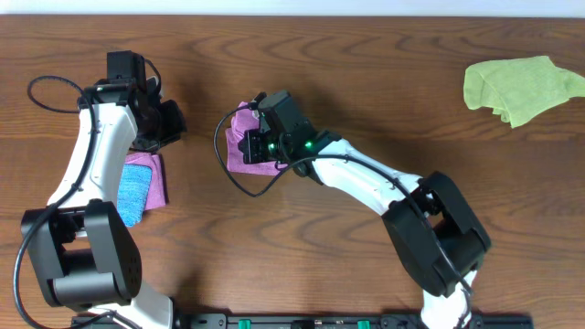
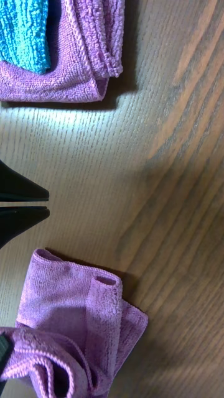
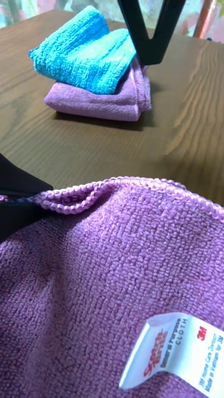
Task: Fold the cloth
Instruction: 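Press the folded cloth down with the right gripper and release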
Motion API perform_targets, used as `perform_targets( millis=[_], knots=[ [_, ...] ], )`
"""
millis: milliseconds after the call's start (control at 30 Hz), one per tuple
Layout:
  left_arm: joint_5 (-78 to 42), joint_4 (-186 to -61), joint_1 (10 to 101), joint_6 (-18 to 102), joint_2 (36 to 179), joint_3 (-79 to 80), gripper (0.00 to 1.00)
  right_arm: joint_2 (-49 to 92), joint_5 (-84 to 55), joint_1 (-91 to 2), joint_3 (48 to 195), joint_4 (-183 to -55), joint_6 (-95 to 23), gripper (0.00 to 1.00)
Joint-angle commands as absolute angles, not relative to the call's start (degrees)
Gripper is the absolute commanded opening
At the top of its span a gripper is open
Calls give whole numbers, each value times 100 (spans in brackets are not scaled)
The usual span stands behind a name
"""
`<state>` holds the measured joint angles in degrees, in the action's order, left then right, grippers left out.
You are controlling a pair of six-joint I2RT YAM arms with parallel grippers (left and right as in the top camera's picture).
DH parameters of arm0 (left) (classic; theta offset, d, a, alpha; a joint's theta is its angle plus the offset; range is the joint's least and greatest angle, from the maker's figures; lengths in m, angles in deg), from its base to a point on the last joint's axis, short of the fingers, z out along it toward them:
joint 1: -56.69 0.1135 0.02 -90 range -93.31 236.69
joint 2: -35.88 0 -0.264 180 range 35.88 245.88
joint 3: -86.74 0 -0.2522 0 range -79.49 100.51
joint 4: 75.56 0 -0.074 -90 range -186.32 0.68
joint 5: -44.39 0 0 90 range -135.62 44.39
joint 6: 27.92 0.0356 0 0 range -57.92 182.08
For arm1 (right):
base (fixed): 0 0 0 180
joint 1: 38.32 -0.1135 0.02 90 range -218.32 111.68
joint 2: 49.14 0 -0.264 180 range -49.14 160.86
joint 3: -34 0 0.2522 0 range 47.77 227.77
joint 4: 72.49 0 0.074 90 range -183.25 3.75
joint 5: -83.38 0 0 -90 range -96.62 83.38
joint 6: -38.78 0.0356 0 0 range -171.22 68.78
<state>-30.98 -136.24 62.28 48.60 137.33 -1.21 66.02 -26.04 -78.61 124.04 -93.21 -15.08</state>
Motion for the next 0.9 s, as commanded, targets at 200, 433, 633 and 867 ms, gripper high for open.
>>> perform_targets(
  millis=[200,433,633,867],
  knots=[
    [-3059,-13650,6258,4926,13615,-165,6,6907,-2562,-8029,12504,-9273,-1613,1],
    [-3057,-13646,6258,4926,13615,-165,6,6914,-2427,-8066,12504,-9236,-1613,1],
    [-3052,-13666,6258,4926,13615,-165,6,7124,-2486,-8080,12506,-9144,-1536,1],
    [-3054,-13668,6258,4926,13615,-165,6,7209,-2484,-8115,12515,-8986,-1490,10]
  ],
)
